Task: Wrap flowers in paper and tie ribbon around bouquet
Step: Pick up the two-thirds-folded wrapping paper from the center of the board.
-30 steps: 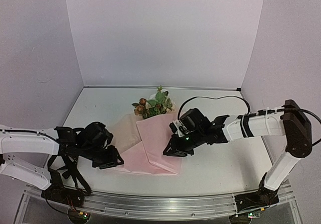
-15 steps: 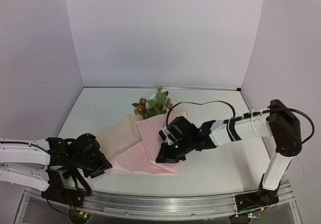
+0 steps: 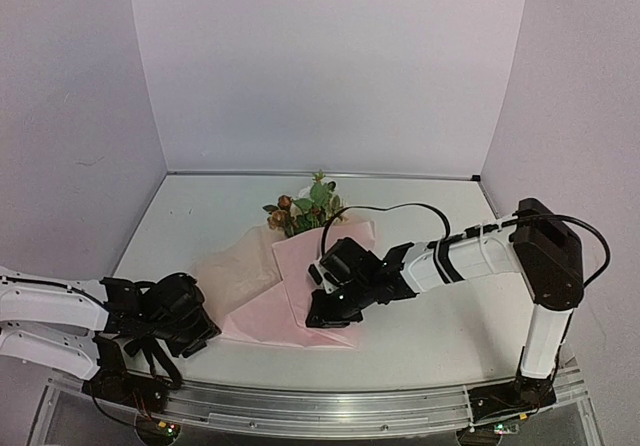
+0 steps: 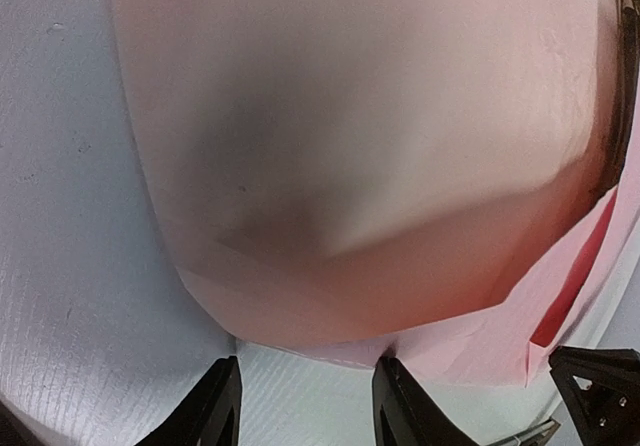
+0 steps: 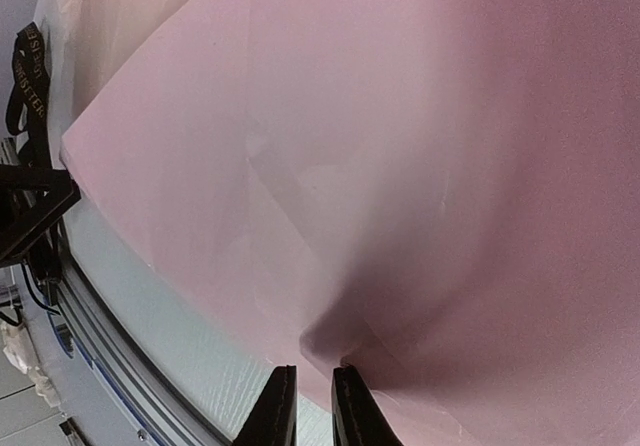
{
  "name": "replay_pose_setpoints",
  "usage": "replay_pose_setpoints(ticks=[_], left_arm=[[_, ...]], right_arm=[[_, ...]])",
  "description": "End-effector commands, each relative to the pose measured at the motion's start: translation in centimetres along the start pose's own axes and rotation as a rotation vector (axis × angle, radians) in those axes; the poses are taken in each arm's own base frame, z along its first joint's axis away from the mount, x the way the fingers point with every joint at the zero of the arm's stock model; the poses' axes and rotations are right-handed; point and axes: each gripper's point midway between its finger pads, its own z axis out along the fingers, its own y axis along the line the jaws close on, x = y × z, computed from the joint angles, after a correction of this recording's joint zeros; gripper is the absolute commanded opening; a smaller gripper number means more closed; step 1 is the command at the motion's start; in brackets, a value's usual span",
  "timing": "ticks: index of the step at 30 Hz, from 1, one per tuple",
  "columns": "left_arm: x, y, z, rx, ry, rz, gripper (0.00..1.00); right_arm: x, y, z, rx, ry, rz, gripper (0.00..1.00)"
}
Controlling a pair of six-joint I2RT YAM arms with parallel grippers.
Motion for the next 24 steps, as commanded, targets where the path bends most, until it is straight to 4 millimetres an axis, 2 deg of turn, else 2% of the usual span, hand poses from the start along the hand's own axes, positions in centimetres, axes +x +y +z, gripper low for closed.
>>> replay_pose_setpoints(ticks=[1,8,15,20,24], left_arm=[[-1.0,-0.4,0.7,0.015,-0.069,-0.026,0.46],[-1.8,-0.2,1.2,-0.024,-0.115,0.000,0.33],[-2.3,0.1,1.0,-0.052,-0.147,0.028,0.10],[-3.2,-1.6,-0.5,-0.009,-0.201,0.096,0.00],[-3.3,-3.7,-1.9,0.063,-0.229,0.164,0.00]], right_arm=[[-0.6,0.5,0.6,0.030,-0.014,-0.039,0.13],[-0.3,0.5,1.7,0.052,0.001,-0.046,0.12],[-0.3,0.4,2.3,0.071,0.007,-0.047,0.12],[-0.2,0.0,2.7,0.095,0.013,-0.048,0.12],[-0.2,-0.4,2.8,0.126,0.016,-0.053,0.12]])
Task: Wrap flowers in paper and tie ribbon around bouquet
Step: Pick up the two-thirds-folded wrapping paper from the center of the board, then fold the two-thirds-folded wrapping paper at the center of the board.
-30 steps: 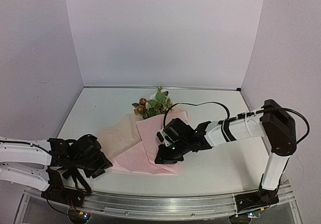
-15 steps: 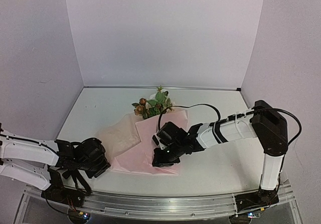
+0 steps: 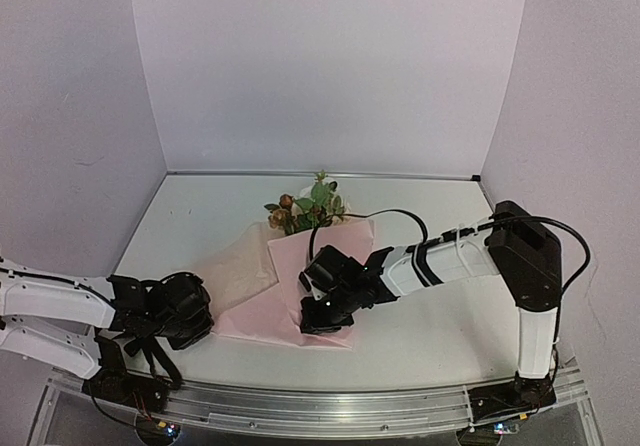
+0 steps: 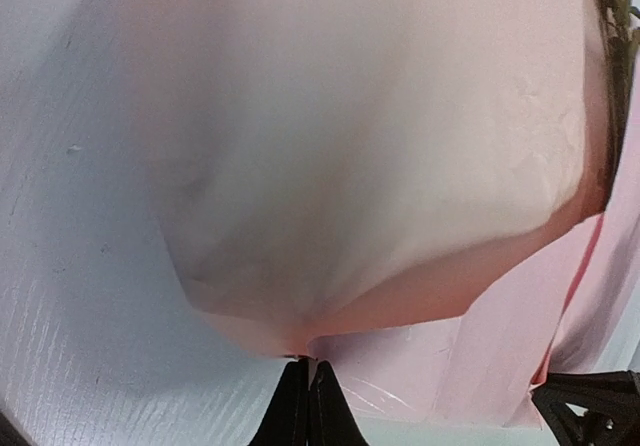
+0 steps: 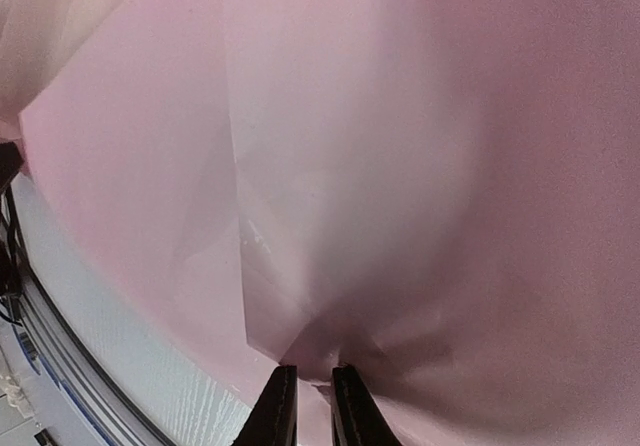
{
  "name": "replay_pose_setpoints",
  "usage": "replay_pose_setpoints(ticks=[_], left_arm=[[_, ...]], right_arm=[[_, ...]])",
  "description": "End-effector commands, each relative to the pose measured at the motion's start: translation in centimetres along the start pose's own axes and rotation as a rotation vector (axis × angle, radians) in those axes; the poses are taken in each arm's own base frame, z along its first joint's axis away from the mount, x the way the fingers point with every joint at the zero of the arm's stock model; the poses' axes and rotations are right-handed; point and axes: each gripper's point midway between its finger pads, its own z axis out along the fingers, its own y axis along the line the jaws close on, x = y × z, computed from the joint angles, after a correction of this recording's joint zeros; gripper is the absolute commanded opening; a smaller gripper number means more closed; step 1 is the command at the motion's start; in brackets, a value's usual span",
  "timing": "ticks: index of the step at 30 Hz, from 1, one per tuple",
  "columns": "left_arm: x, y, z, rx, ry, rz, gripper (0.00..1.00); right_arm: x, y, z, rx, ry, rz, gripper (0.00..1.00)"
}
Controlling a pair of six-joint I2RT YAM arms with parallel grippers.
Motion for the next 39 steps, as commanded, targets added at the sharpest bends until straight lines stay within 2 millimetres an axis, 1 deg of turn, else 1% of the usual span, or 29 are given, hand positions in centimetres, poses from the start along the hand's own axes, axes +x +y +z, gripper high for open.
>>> replay_pose_setpoints(ticks=[1,5,8,14,18,25,30,34,39], left_arm=[[-1.6,-3.6,-2.3,0.116,-0.078,0.084,0.00],[-1.8,-4.9,-3.1,0.171,-0.091,0.124,0.00],[-1.8,-5.4,-3.4,0.194,-0.091,0.142,0.00],[-1.7,-6.2,-3.8,0.223,-0.090,0.164,0.00],[-1.9,-6.8,-4.4,0.246,-0.097,0.166,0.00],[-2.5,-7.6,-5.8,0.297,-0.116,0.153,0.00],[-2.4,-8.3,-6.1,0.329,-0.112,0.168,0.00],[-2.5,-9.1,-6.7,0.374,-0.116,0.182,0.00],[-2.9,-10.2,-8.2,0.456,-0.138,0.191,0.00]], right_arm=[[-0.4,-0.3,0.2,0.060,-0.012,-0.025,0.13],[-0.3,-0.3,0.3,0.087,-0.002,-0.041,0.21],[-0.3,0.0,0.3,0.095,-0.005,-0.054,0.31],[-0.3,1.0,-0.5,0.133,-0.018,-0.115,0.42],[0.2,1.1,-0.4,0.196,-0.002,-0.174,0.45],[1.1,0.3,0.9,0.294,0.033,-0.227,0.48],[1.6,-0.3,1.8,0.352,0.058,-0.226,0.50],[1.4,-0.9,1.9,0.388,0.049,-0.211,0.55],[1.5,-1.4,2.0,0.411,0.053,-0.202,0.60]])
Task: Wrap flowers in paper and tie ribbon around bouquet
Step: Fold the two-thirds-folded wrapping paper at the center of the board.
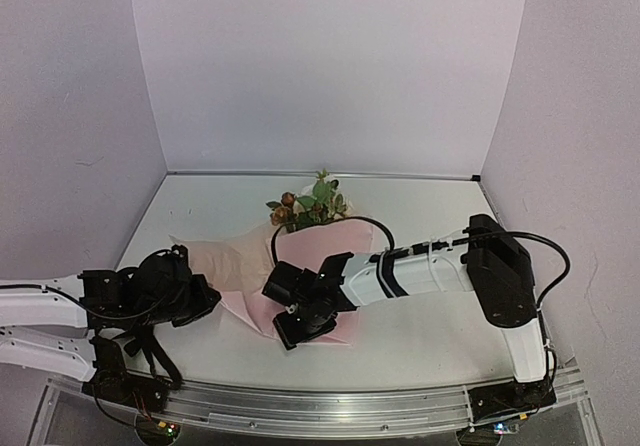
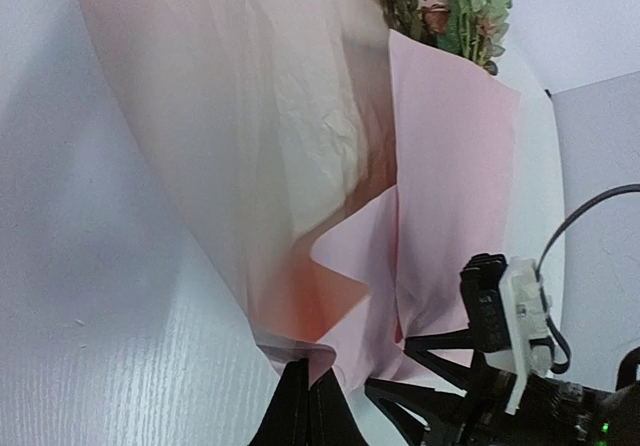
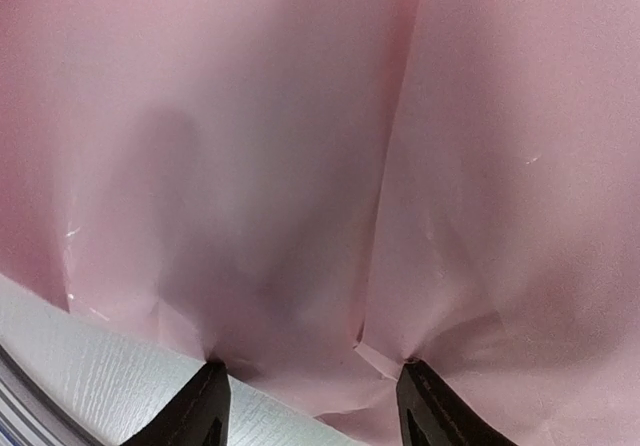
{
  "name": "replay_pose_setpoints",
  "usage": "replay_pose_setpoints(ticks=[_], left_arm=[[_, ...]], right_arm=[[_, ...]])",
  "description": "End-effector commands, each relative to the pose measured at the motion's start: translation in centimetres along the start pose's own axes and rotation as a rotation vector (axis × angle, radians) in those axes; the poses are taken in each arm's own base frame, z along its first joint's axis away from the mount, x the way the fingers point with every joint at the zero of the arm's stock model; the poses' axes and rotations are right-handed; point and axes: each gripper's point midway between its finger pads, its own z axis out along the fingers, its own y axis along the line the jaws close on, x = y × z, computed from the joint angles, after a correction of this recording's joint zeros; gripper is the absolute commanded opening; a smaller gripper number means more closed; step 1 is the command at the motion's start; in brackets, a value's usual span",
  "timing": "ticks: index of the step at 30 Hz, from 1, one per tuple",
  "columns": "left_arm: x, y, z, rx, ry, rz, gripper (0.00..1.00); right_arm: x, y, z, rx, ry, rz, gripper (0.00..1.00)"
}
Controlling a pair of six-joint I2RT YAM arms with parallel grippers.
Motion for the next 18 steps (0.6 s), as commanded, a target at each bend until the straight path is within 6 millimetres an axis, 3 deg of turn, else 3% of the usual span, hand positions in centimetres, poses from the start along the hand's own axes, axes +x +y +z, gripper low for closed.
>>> replay_pose_setpoints(ticks=[1,9,13,18], left_arm=[[-1.8,-3.7,-1.7,0.149,-0.057,0.010,0.00],[-1.0,-2.8,-1.3,0.149,-0.035,0.022,0.00],[-0.9,-2.9,-1.2,0.159,-0.038,0.051,0.00],[-0.7,-1.6,-1.0,0.115,-0.039,0.059,0.00]], right_arm=[[1.8,-2.7,1.8,0.127,0.067,0.010,0.61],[1.1,-2.1,0.8,0.089,0.038,0.007,0.67],[0.6,-1.7,-0.5,0.061,0.007,0.020,0.67],[-0.8,-1.4,-2.6,0.036,-0.063,0.034,0.66]])
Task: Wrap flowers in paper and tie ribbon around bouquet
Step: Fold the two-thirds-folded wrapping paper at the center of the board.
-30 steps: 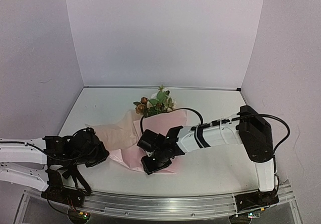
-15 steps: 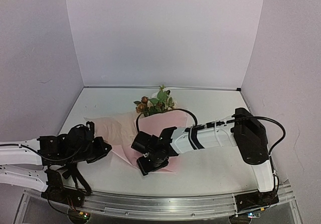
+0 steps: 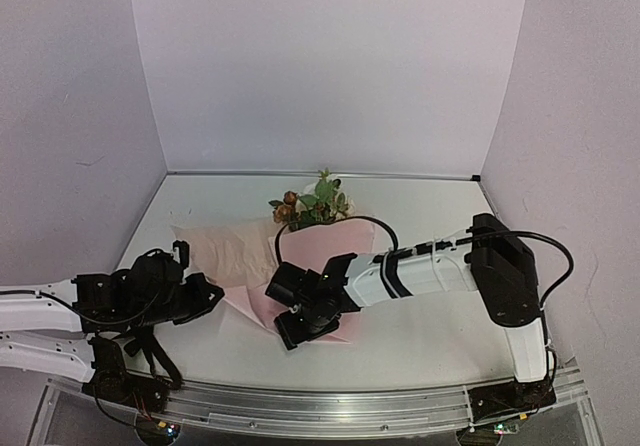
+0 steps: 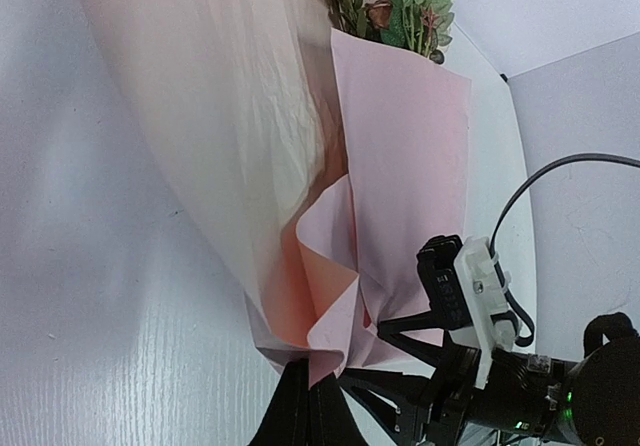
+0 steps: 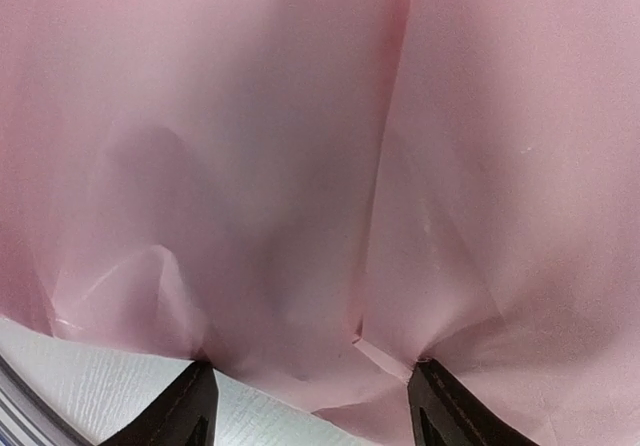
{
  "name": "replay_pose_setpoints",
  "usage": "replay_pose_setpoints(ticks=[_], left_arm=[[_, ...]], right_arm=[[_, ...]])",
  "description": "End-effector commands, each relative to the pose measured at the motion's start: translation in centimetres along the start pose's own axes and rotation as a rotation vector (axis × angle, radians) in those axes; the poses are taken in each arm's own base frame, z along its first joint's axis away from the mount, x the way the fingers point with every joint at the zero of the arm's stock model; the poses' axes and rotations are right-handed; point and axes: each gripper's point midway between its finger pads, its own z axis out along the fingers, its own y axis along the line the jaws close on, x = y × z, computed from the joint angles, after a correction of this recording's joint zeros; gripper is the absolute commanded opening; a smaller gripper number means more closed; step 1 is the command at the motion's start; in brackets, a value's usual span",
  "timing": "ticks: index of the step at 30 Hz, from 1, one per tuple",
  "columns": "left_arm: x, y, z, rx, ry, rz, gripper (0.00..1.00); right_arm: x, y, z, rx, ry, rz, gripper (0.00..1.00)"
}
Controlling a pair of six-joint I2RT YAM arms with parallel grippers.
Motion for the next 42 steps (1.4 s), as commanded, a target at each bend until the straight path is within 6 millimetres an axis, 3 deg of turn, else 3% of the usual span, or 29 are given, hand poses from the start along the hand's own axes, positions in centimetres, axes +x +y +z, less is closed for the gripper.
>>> replay_pose_setpoints(ticks=[1,8,14,18,34,42], left_arm=[[-0.4,0.3,-0.2,0.004,-0.025,0.009,0.00],[-0.2,0.8,-0.3,-0.003,-0.021,-0.001,0.00],[-0.2,0.4,-0.3,0.013,-0.019,0.009,0.00],[-0.2,-0.2,-0.3,0.030,-0.014,0.026,0.00],[-1.6,-3.6,-0.9,0.113,-0.035,0.067,0.00],[-1.9,-5.2,-1.1,0.153,-0.038,0.097,0.00]], right_arm=[[-1.1,-1.0,-2.8,0.023,-0.058,0.025,0.65],[-2.9,-0.8,-3.3,0.000,-0.110,0.052,0.61],[-4.4,-1.1,-2.3,0.007,-0.123,0.087,0.55],[-5.3,-0.8,-1.8,0.019,-0.125,0.090,0.57],[-3.5,-1.7,1.5,0.126,-0.043,0.048,0.62],[-3.8,-1.1,0.9,0.113,-0.035,0.028,0.62]])
